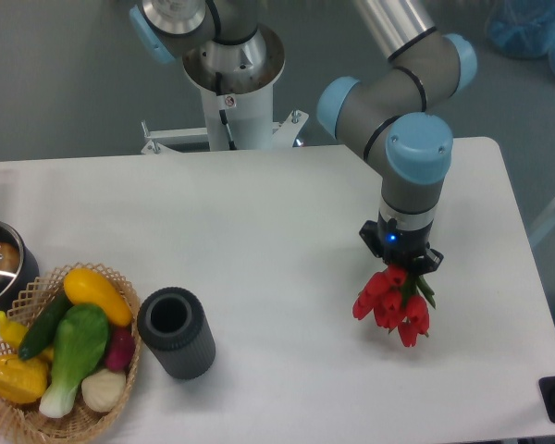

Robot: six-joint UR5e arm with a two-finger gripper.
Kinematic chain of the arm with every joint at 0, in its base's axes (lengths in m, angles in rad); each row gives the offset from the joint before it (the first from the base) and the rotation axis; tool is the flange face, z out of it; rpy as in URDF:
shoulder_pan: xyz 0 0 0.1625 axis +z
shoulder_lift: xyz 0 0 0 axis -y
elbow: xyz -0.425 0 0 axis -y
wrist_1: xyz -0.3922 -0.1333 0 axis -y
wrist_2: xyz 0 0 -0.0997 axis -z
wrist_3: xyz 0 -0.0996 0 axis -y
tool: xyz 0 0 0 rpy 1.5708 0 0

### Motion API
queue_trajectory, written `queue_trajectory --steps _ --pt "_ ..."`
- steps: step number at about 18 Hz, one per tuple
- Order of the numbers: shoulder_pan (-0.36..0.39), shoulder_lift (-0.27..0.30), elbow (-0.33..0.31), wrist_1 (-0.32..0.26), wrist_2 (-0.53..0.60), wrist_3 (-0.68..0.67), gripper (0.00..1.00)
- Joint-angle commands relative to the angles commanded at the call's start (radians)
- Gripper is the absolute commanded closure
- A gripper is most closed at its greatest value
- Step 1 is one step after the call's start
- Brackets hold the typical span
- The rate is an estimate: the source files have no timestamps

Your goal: Place the flowers on the table

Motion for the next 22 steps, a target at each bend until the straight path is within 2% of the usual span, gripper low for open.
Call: queue_trajectory --steps 3,5,6,7,11,14,18,22 --pt "0.002 -0.002 0.000 0.000 -0.040 0.003 0.66" --pt "0.005 -0.002 0.000 0.005 -0.048 0.011 0.49" --pt "0.006 0.000 0.002 0.005 -0.048 0.009 0.35" --pt "0.008 0.000 0.000 0.005 -0.048 0.008 0.01" --pt "0.026 0.003 -0.002 0.018 -0.045 0.008 0.00" --pt "0.057 -0.002 -0.003 0.076 -0.046 0.009 0.00" --pt "0.115 0.003 0.000 0.086 -0.046 0.011 0.00" --pt "0.121 0.002 0.000 0.086 -0.038 0.011 0.00"
